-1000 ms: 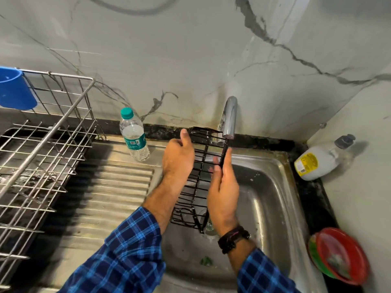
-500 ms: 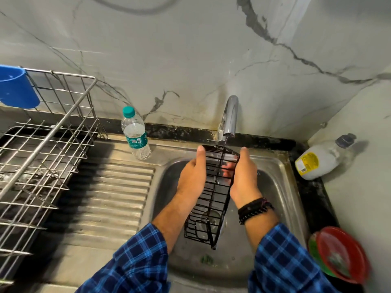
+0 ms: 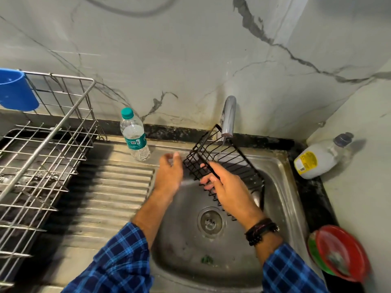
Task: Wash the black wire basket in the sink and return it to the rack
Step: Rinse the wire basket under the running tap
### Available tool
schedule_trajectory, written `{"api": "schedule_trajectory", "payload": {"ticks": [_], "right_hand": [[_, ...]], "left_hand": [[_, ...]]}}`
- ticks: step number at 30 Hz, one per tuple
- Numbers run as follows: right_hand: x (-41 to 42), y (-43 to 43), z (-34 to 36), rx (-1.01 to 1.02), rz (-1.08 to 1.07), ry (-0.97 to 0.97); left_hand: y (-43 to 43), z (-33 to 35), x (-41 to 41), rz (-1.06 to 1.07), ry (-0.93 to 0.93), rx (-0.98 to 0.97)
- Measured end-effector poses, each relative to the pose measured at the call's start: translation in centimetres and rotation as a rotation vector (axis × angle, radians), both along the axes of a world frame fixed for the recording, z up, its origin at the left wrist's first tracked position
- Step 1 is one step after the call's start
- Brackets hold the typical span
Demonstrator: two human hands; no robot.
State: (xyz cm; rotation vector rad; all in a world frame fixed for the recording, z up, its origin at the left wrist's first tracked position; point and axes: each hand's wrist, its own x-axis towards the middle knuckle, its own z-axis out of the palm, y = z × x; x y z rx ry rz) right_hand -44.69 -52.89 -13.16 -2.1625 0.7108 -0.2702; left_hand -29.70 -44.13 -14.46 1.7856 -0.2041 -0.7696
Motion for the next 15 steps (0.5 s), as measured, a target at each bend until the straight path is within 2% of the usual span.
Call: {"api": "schedule_trajectory", "payload": {"ticks": [3, 6, 9, 13, 15], "right_hand": [[-0.4, 0.0, 0.6, -0.254, 0.101, 0.188], [-1.0, 0.1, 0.3, -0.422, 0.13, 0.23], [-1.3, 0.2, -0.1, -0.457, 0.145, 0.261], [-0.5, 0.4, 0.0, -0.57, 0.156, 0.314], [0.6, 0.7, 0.2, -0.627, 0.125, 0.334]], "left_hand": [[0.2, 1.7, 1.0, -0.164, 0.085, -0.078], [-0.8, 2.5, 0.6, -0.33, 0.007, 0.009], [-1.4, 1.3, -0.2, -0.254, -0.129, 0.048], [-2.7, -2.6, -0.9, -0.154, -0.093, -0.016], [-3.8, -2.3, -1.9, -0.151, -0.086, -0.019]]}}
